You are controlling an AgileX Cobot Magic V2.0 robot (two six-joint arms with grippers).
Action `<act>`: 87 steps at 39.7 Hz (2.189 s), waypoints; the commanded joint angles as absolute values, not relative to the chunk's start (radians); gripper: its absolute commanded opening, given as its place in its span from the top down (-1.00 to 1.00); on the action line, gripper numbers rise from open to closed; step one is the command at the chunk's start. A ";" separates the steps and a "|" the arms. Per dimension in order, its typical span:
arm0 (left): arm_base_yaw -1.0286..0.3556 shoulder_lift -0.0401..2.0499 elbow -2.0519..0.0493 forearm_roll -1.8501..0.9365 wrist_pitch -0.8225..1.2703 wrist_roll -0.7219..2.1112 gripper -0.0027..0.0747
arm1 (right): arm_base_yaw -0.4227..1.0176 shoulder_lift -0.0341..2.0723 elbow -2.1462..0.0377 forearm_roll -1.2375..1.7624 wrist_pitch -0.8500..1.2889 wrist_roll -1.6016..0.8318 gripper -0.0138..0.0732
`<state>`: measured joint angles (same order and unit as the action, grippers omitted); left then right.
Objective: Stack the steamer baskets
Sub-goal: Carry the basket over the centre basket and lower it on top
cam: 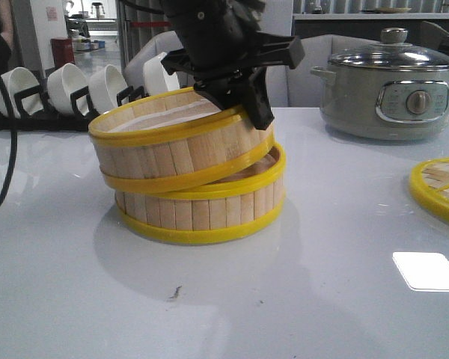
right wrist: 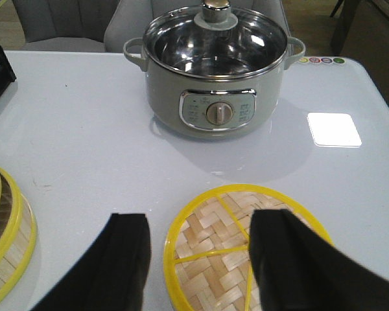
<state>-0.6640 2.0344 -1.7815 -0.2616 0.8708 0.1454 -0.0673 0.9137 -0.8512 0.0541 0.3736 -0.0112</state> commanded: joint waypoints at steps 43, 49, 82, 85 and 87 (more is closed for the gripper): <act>-0.746 1.998 -1.819 -0.289 0.730 0.144 0.71 | -0.071 0.906 -0.891 0.060 0.287 -0.010 -0.38; -0.748 1.998 -1.819 -0.289 0.728 0.144 0.71 | -0.071 0.906 -0.891 0.060 0.287 -0.010 -0.38; -0.748 1.998 -1.886 -0.256 0.780 0.139 0.71 | -0.071 0.906 -0.891 0.060 0.286 -0.010 -0.38; -0.748 1.998 -1.886 -0.256 0.784 0.139 0.71 | -0.071 0.906 -0.891 0.060 0.286 -0.010 -0.38; -0.748 1.998 -1.886 -0.256 0.784 0.139 0.71 | -0.071 0.906 -0.891 0.060 0.286 -0.010 -0.38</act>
